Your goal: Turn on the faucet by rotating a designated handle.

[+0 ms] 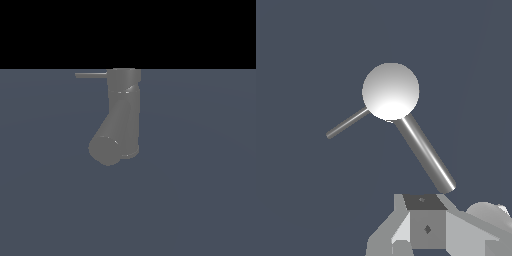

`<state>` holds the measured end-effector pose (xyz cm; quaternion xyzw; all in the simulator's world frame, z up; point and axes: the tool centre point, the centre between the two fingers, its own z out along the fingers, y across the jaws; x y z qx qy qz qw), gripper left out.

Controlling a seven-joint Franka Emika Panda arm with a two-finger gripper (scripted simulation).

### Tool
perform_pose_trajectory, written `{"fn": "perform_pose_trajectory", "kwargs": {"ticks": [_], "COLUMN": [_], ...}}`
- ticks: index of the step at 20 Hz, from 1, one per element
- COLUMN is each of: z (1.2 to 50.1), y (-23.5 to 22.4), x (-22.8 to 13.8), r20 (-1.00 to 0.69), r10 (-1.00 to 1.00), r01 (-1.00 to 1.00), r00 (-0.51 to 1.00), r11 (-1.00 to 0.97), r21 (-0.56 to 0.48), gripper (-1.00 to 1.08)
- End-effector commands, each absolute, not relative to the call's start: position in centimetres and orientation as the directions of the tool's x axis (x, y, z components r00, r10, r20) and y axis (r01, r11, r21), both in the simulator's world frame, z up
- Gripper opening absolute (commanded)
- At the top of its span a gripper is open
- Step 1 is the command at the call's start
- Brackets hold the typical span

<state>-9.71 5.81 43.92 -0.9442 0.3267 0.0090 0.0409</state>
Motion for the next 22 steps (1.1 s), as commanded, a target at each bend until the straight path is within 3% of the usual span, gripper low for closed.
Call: {"fn": "perform_pose_trajectory", "kwargs": {"ticks": [1, 22], "z": [43.1, 35.0], "y": [6.2, 9.8], "x": [-8.6, -0.4], "r20": [-0.052, -0.062], "r10": [-0.664, -0.946], "r01": [-0.666, -0.948], "r00": [0.746, 0.318], "r11": [-0.743, -0.318], "r21": [-0.068, -0.013], "gripper": [-1.00, -1.00]}}
